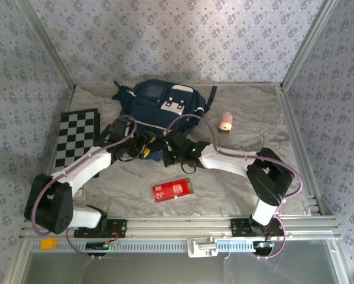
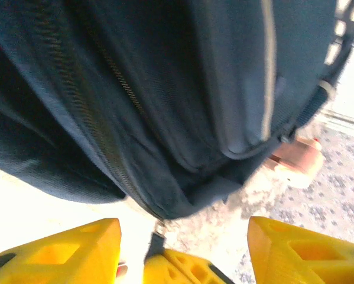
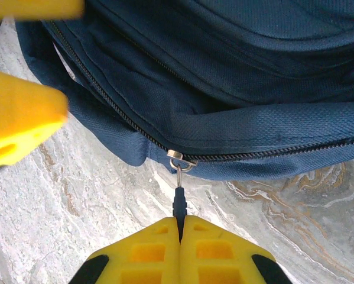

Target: Pack the student bag

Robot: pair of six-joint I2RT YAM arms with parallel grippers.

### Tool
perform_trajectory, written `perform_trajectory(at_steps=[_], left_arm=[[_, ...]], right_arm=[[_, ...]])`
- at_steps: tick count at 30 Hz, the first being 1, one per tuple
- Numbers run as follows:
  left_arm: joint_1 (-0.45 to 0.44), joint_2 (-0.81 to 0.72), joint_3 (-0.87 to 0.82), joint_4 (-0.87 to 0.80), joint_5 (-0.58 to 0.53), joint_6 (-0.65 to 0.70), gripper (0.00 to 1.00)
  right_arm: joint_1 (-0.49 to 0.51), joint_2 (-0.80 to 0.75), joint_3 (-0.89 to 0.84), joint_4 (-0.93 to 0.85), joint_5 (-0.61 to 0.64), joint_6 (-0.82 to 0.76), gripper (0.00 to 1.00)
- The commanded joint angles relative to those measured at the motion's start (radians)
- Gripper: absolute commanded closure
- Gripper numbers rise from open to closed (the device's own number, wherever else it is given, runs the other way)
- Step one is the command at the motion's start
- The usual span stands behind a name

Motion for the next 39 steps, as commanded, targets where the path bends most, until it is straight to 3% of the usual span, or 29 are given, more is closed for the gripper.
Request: perform_trajectory(at_steps=[1, 5, 9, 12, 18, 28, 39], left_arm=[[-0.017, 0.039, 0.028, -0.024, -0.079, -0.106, 0.42], [-0.021, 0.106, 0.058, -0.043, -0.119, -0.121, 0.43], [-0.022, 0.188, 0.113, -0.071, -0.138, -0.119, 0.51], [-0.024, 0.227, 0.143, -0.086, -0.144, -0.109, 0.62], [-0.015, 0.193, 0.163, -0.102, -0.150, -0.061, 1.00], [0.062, -0.009, 0.099, -0.157, -0.105, 0.107, 1.00], [0.213, -0.114, 0.060, -0.219, -0.033, 0.246, 1.00]], right_arm=[[0.017, 0.019, 0.017, 0.002, -0.002, 0.001, 1.00], [0.026, 0.038, 0.040, 0.003, 0.000, -0.006, 1.00], [0.031, 0.064, 0.062, -0.006, 0.001, -0.014, 1.00], [0.032, 0.076, 0.098, -0.007, 0.014, -0.017, 1.00], [0.031, 0.053, 0.092, -0.044, 0.076, -0.019, 1.00], [-0.006, -0.100, -0.056, -0.132, 0.155, -0.018, 1.00], [-0.140, -0.101, -0.093, -0.144, 0.186, -0.065, 1.00]])
